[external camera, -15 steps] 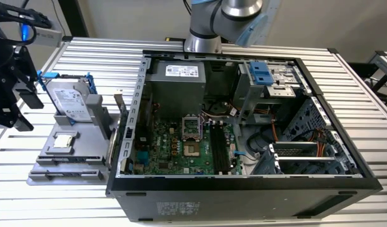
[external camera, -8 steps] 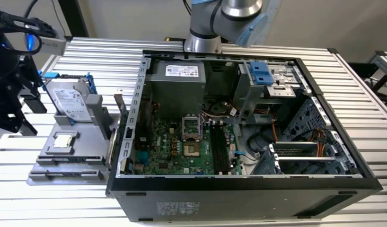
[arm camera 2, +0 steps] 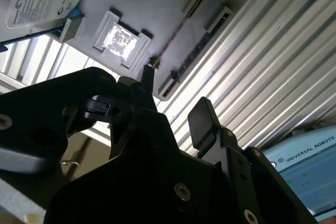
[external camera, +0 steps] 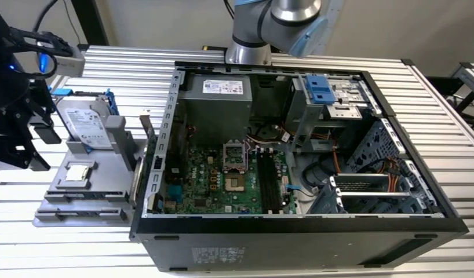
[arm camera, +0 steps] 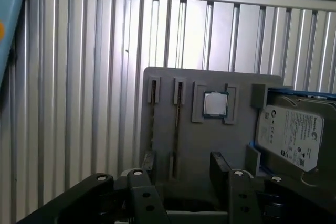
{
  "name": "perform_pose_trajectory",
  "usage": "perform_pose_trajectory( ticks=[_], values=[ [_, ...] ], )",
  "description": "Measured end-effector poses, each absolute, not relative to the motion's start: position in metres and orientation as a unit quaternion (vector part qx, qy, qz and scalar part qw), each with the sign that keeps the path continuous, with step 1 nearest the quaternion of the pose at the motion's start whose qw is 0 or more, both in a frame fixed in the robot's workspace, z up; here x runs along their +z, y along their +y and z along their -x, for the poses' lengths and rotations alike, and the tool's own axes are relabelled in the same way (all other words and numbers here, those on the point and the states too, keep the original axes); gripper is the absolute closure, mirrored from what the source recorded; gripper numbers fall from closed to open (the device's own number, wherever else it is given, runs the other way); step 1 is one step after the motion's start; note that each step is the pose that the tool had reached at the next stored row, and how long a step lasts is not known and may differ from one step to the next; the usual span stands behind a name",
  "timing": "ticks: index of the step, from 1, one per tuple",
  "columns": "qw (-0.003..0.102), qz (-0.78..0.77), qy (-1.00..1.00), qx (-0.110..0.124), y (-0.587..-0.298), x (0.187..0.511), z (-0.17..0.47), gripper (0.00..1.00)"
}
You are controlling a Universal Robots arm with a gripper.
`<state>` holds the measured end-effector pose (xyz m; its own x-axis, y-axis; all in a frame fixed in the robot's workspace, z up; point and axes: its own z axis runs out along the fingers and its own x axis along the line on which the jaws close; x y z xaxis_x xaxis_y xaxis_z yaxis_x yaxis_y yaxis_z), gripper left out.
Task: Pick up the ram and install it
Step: 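Pick up the ram and move it above insertion slot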
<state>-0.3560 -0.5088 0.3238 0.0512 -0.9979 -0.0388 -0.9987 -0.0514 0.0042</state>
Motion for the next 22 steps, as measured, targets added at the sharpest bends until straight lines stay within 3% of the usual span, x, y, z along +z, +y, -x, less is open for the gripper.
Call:
perform_pose_trajectory(
  ticks=[18, 22],
  values=[
    [0.012, 0.725, 0.689, 0.016, -0.521, 0.291, 0.356, 0.0],
    [0.006, 0.725, 0.689, 0.021, -0.521, 0.288, 0.357, 0.0]
  ],
)
